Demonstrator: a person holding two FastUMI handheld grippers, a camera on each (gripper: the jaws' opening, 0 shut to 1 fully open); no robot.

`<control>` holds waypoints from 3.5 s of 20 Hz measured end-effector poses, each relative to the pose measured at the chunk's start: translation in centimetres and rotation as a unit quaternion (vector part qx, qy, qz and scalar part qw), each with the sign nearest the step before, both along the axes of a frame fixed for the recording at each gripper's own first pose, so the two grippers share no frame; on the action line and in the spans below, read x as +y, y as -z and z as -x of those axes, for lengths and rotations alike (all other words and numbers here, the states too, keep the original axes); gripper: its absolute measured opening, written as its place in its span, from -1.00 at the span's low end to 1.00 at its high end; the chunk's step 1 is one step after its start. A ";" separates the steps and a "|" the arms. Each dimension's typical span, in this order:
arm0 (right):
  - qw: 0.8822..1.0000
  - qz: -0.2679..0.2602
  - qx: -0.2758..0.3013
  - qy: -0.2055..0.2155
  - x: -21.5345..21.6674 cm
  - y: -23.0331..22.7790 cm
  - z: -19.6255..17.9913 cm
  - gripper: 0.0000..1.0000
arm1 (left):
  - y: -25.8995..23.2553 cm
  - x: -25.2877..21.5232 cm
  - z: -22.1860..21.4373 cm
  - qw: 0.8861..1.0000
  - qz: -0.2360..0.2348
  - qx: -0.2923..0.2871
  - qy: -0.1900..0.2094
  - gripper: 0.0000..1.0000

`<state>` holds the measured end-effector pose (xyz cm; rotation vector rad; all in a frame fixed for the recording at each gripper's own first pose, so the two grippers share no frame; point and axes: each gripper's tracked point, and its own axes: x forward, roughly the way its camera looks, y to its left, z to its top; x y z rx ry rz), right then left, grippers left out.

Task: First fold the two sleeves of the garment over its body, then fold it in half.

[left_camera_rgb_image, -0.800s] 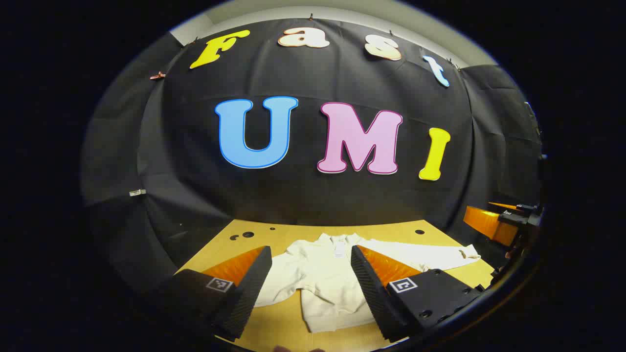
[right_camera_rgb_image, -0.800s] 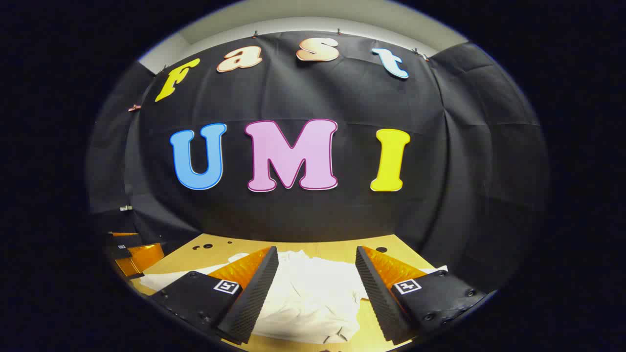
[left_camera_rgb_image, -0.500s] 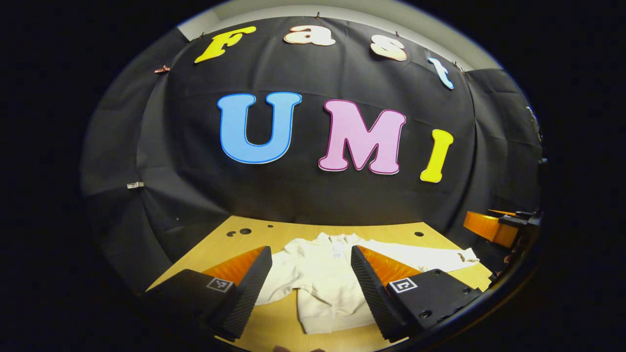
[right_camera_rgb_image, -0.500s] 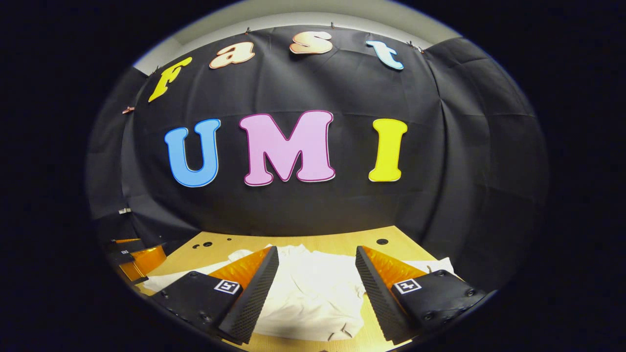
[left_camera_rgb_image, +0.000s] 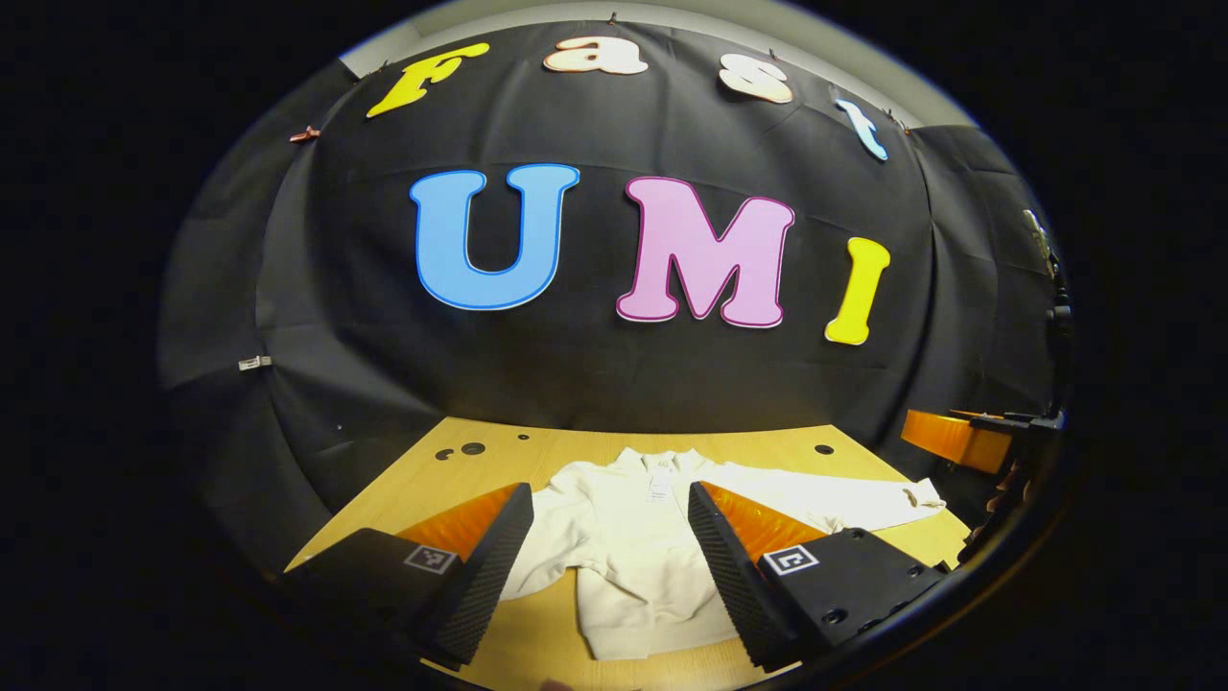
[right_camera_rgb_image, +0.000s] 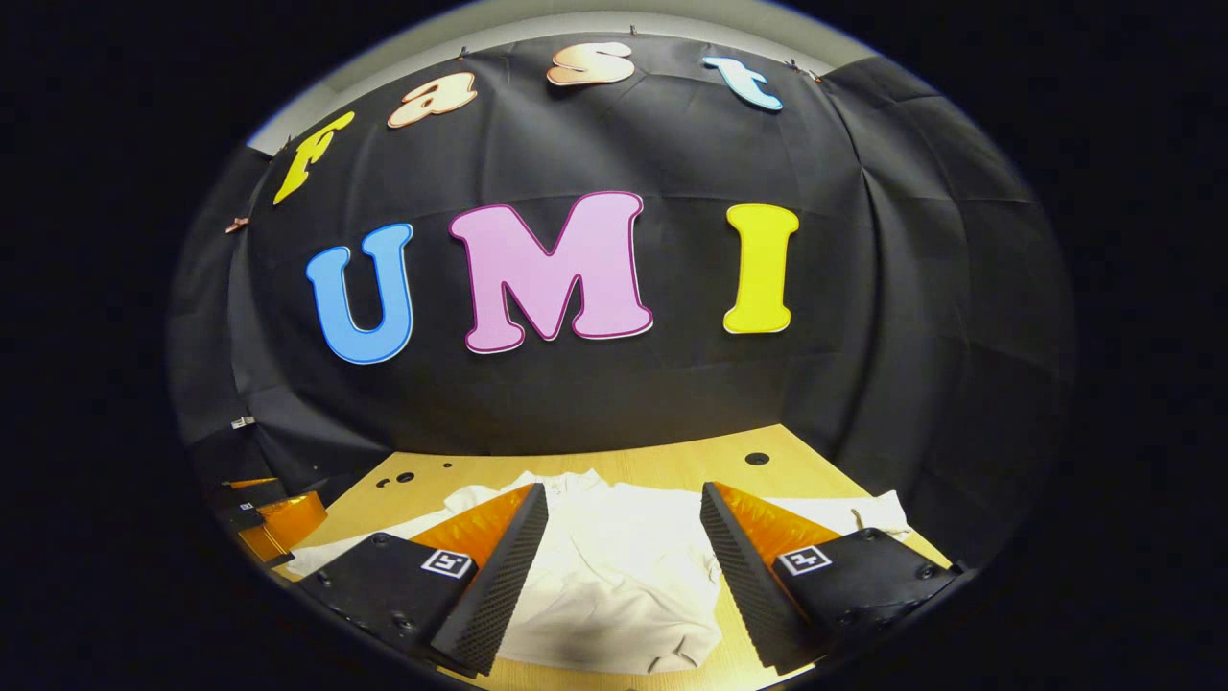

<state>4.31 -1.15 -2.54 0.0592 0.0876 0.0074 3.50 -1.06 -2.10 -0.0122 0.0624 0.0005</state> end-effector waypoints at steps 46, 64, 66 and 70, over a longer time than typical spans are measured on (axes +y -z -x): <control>0.902 0.008 0.332 0.277 -40.0 26.2 -11.6 0.96 | 9.9 1.1 -5.3 0.988 -0.005 0.136 -0.068 0.98; 0.915 0.002 0.358 0.186 -37.1 25.7 -11.5 -0.77 | 9.2 -0.8 -4.7 0.991 0.006 0.125 -0.054 0.98; 0.921 -0.005 0.344 0.185 -36.5 24.2 -11.4 -0.77 | 9.2 -0.8 -4.5 0.991 0.010 0.125 -0.046 0.98; 0.941 -0.005 0.296 0.164 -33.4 18.9 -11.9 -0.78 | 8.6 0.2 -3.9 0.993 0.010 0.114 -0.039 0.98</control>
